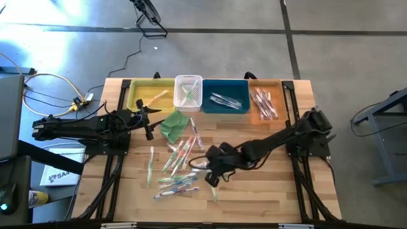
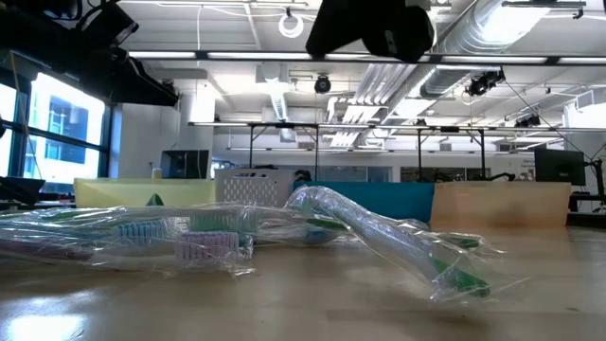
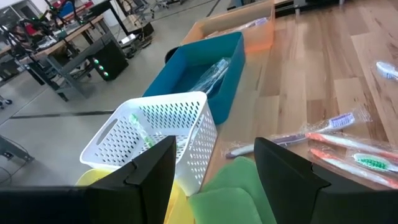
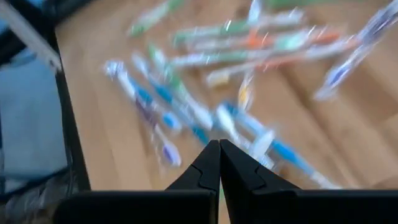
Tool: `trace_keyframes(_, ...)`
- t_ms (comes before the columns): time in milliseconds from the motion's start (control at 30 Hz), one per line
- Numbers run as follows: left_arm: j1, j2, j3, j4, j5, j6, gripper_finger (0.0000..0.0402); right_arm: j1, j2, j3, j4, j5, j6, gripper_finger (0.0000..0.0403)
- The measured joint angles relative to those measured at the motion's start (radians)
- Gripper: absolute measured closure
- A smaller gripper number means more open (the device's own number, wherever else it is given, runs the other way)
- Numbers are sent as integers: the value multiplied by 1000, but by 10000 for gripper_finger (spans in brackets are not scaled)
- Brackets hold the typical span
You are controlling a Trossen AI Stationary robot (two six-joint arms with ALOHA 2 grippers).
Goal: Pick & Place Toothbrushes
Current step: Put the green toothbrush into the white bin
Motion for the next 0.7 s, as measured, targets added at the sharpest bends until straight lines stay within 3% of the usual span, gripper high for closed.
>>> trace_keyframes(367, 0, 0, 0, -41, 71, -22, 190, 11, 36, 1, -191, -88, 252, 401)
trace_keyframes(567, 0, 0, 0, -45, 71, -25, 190, 31, 44, 2, -191, -81, 280, 398)
trace_keyframes(700, 0, 0, 0, -46, 70, -25, 190, 39, 68, 1, -179, -99, 285, 370)
